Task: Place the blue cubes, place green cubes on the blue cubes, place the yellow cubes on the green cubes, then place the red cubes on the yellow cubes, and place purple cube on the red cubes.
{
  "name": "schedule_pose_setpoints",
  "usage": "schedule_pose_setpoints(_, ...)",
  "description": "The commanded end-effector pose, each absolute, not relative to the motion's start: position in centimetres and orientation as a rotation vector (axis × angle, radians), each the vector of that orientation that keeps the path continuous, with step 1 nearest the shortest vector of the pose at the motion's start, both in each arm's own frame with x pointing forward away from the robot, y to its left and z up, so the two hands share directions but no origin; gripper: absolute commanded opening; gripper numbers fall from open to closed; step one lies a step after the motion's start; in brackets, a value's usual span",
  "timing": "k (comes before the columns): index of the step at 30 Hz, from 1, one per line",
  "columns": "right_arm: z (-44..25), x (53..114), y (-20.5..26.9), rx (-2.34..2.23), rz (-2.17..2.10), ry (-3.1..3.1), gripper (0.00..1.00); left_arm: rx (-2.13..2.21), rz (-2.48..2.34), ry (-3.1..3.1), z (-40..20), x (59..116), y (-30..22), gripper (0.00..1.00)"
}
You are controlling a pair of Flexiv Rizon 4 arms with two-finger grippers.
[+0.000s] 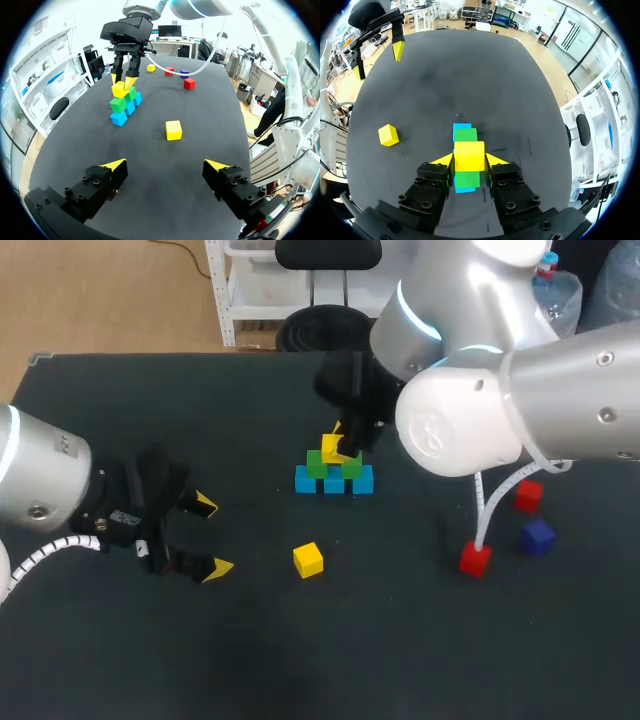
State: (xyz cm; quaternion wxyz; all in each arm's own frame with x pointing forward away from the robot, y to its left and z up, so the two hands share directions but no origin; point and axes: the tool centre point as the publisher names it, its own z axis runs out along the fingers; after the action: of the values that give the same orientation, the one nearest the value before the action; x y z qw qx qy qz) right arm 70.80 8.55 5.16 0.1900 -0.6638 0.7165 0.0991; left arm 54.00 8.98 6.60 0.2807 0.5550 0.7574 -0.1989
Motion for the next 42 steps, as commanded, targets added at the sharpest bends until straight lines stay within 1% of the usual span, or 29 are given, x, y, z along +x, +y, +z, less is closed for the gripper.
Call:
schedule_pose_setpoints(1, 5.1, 70.9, 8.6, -1.865, 0.277, 2.016, 0.05, 1.485, -0.538, 2.021, 6.5, 53.9, 9.2, 1.00)
schedule_pose_setpoints(6, 5.1, 70.9, 8.6, -1.864, 0.275, 2.018, 0.12, 1.485, -0.538, 2.021, 6.5, 53.9, 9.2, 1.00)
schedule_pose_setpoints(10, 5.1, 70.9, 8.6, -1.863, 0.273, 2.022, 0.33, 1.485, -0.538, 2.021, 6.5, 53.9, 9.2, 1.00)
schedule_pose_setpoints(14, 5.0, 70.8, 8.5, -1.862, 0.270, 2.024, 0.38, 1.485, -0.538, 2.021, 6.5, 53.9, 9.2, 1.00)
schedule_pose_setpoints(17, 5.1, 70.9, 8.5, -1.861, 0.266, 2.026, 0.47, 1.485, -0.538, 2.021, 6.5, 53.9, 9.2, 1.00)
schedule_pose_setpoints(18, 5.1, 70.9, 8.5, -1.861, 0.266, 2.026, 0.49, 1.485, -0.538, 2.021, 6.5, 53.9, 9.2, 1.00)
schedule_pose_setpoints(20, 5.1, 70.9, 8.5, -1.860, 0.265, 2.026, 0.47, 1.485, -0.538, 2.021, 6.5, 53.9, 9.2, 1.00)
schedule_pose_setpoints(24, 5.1, 70.9, 8.5, -1.861, 0.263, 2.025, 0.48, 1.485, -0.538, 2.021, 6.5, 53.9, 9.2, 1.00)
schedule_pose_setpoints(26, 5.1, 70.8, 8.4, -1.860, 0.263, 2.026, 0.51, 1.485, -0.538, 2.021, 6.5, 53.9, 9.2, 1.00)
schedule_pose_setpoints(27, 5.1, 70.8, 8.4, -1.860, 0.262, 2.026, 0.62, 1.485, -0.538, 2.021, 6.5, 53.9, 9.2, 1.00)
schedule_pose_setpoints(29, 5.2, 70.8, 8.4, -1.860, 0.260, 2.026, 0.99, 1.485, -0.538, 2.021, 6.5, 53.9, 9.2, 1.00)
schedule_pose_setpoints(36, 6.0, 70.8, 8.0, -1.847, 0.257, 2.023, 1.00, 1.485, -0.538, 2.021, 6.5, 53.9, 9.2, 1.00)
schedule_pose_setpoints(42, 8.2, 70.4, 6.5, -1.793, 0.272, 2.017, 1.00, 1.485, -0.538, 2.021, 6.5, 53.9, 9.2, 1.00)
